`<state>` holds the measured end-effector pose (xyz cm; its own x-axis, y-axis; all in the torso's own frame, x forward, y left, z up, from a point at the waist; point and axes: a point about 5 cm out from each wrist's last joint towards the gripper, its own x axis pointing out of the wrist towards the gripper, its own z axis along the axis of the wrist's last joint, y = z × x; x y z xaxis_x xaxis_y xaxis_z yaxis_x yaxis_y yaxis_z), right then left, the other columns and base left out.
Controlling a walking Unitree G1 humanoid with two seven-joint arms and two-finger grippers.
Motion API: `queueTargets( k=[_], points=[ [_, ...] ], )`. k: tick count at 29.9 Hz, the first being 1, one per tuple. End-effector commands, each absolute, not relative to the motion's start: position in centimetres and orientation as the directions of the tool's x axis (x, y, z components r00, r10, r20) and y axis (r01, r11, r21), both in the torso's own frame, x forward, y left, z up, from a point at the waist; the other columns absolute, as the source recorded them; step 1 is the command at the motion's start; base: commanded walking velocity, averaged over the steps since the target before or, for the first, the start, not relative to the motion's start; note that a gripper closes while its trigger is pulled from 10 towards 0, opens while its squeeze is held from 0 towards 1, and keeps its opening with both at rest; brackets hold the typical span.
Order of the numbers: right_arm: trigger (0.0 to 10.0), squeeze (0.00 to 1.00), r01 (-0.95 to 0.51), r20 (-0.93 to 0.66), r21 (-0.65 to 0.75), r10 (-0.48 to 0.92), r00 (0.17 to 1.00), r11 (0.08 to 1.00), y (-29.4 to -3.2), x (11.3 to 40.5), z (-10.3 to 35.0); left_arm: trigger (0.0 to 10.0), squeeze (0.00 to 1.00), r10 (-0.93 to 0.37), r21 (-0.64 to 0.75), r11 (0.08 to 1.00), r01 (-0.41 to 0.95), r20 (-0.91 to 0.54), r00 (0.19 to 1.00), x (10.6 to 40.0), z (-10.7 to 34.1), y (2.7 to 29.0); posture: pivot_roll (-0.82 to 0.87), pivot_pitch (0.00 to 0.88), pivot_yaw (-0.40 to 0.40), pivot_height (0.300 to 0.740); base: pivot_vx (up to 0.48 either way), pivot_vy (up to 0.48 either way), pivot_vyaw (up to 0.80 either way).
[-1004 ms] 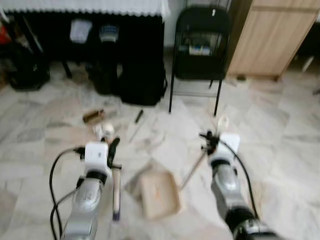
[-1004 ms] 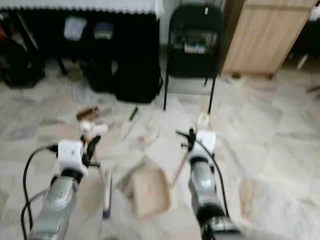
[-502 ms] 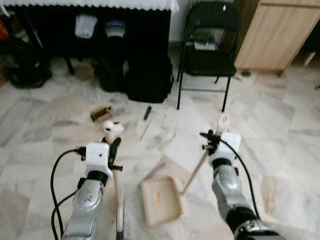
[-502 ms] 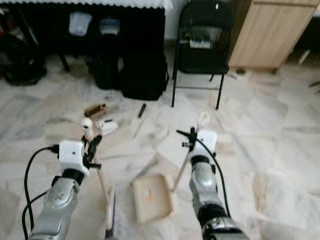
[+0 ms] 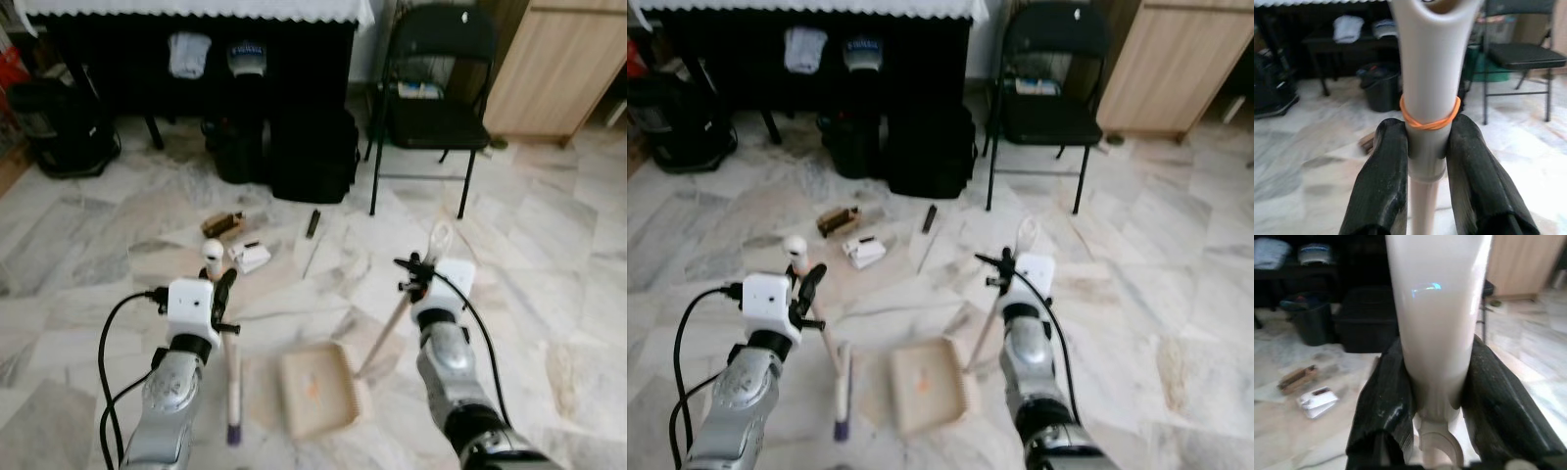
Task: Sweep floor
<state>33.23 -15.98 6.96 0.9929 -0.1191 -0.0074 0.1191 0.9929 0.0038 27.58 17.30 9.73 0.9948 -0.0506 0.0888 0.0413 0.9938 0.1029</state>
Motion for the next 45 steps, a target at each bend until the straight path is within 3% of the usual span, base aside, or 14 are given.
queueTargets(
  k=[1,10,37,45],
  points=[
    [10.0,0.00,0.108,0.035,0.030,-0.109,0.993,0.994,-15.47,33.58,7.80,10.0,0.00,-0.059,0.096,0.994,0.046,0.137,0.989,27.77,10.67,16.99,0.13,0.090,-0.039,0.740,0.000,0.409,0.00],
    [10.0,0.00,0.108,0.032,0.028,-0.109,0.993,0.994,-15.46,33.55,7.73,10.0,0.00,-0.060,0.099,0.994,0.046,0.139,0.988,27.82,10.68,16.98,0.13,0.081,-0.041,0.740,0.000,0.384,0.00],
    [10.0,0.00,0.102,0.032,0.031,-0.103,0.994,0.994,-15.36,33.56,7.72,10.0,0.00,-0.062,0.111,0.993,0.046,0.139,0.988,27.79,10.68,16.95,0.13,0.091,-0.042,0.740,0.000,0.000,0.00],
    [10.0,0.00,0.097,0.032,0.031,-0.098,0.995,0.995,-15.25,33.52,7.67,10.0,0.00,-0.056,0.117,0.992,0.040,0.138,0.989,27.75,10.65,17.01,0.13,0.089,-0.042,0.740,0.277,0.000,0.00]
  ],
)
